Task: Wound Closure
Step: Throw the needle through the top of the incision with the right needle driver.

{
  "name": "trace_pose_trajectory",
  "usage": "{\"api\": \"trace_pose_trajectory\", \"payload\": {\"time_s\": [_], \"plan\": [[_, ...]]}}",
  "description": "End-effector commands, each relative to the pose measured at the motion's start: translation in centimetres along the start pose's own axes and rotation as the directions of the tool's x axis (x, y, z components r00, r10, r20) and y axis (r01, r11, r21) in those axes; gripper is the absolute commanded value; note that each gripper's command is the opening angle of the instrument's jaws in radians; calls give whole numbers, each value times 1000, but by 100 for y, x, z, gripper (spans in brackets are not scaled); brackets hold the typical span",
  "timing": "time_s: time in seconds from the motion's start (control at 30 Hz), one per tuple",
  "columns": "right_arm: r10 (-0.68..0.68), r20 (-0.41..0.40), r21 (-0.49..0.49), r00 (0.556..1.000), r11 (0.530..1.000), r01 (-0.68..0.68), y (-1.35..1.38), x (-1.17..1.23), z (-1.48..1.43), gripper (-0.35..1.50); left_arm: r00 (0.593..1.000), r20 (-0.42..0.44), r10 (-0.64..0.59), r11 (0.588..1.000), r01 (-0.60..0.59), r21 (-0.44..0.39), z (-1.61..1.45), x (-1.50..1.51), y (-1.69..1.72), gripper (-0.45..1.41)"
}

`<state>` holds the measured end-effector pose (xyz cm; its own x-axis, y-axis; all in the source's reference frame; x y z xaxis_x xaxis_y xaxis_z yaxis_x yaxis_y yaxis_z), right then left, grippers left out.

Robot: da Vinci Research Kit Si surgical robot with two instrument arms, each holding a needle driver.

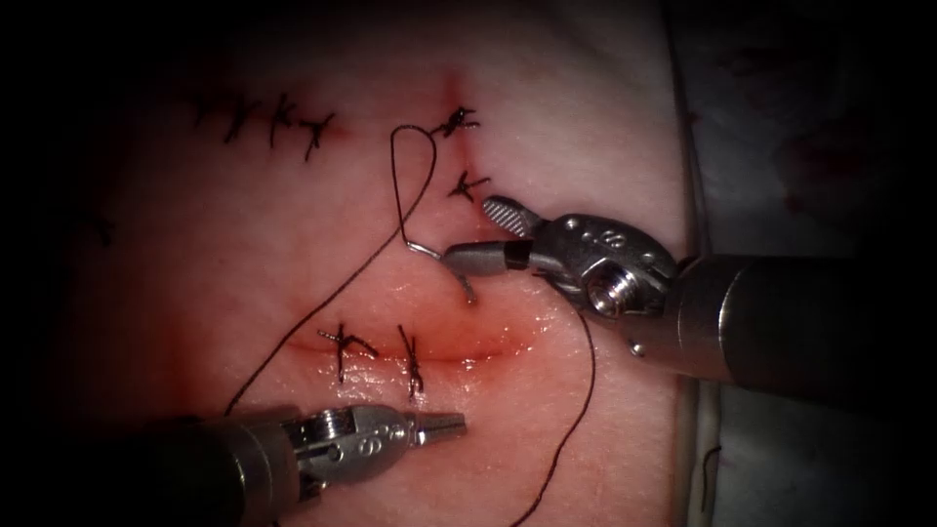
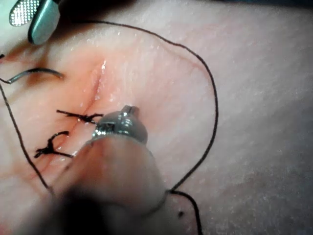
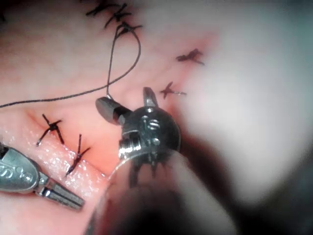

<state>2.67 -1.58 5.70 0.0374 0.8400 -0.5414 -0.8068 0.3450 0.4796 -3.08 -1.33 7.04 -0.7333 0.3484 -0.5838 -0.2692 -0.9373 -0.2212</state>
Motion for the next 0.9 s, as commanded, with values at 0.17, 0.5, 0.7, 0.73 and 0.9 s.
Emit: {"api": "trace_pose_trajectory", "payload": {"time_s": [0.17, 0.5, 0.7, 0.73, 0.9], "plan": [[-52, 27, -98, 998, 994, 54, -39, -1, 10, 111, 1000, 4, 14, 1000, -14, 26, 25, -11, -5, -45], [-229, 165, -215, 959, 941, 262, -31, -40, 39, 104, 998, 45, 31, 999, -32, 11, 39, -31, 1, -43], [-341, 220, -275, 914, 877, 393, -28, -64, 51, 103, 999, 45, 24, 1000, -24, 8, 34, -25, 4, -43], [-348, 226, -283, 910, 870, 403, -28, -66, 53, 103, 999, 46, 23, 1000, -24, 9, 34, -24, 5, -43], [-390, 261, -321, 883, 828, 460, -33, -73, 66, 106, 999, 47, 21, 1000, -22, 9, 33, -22, 7, -43]]}}
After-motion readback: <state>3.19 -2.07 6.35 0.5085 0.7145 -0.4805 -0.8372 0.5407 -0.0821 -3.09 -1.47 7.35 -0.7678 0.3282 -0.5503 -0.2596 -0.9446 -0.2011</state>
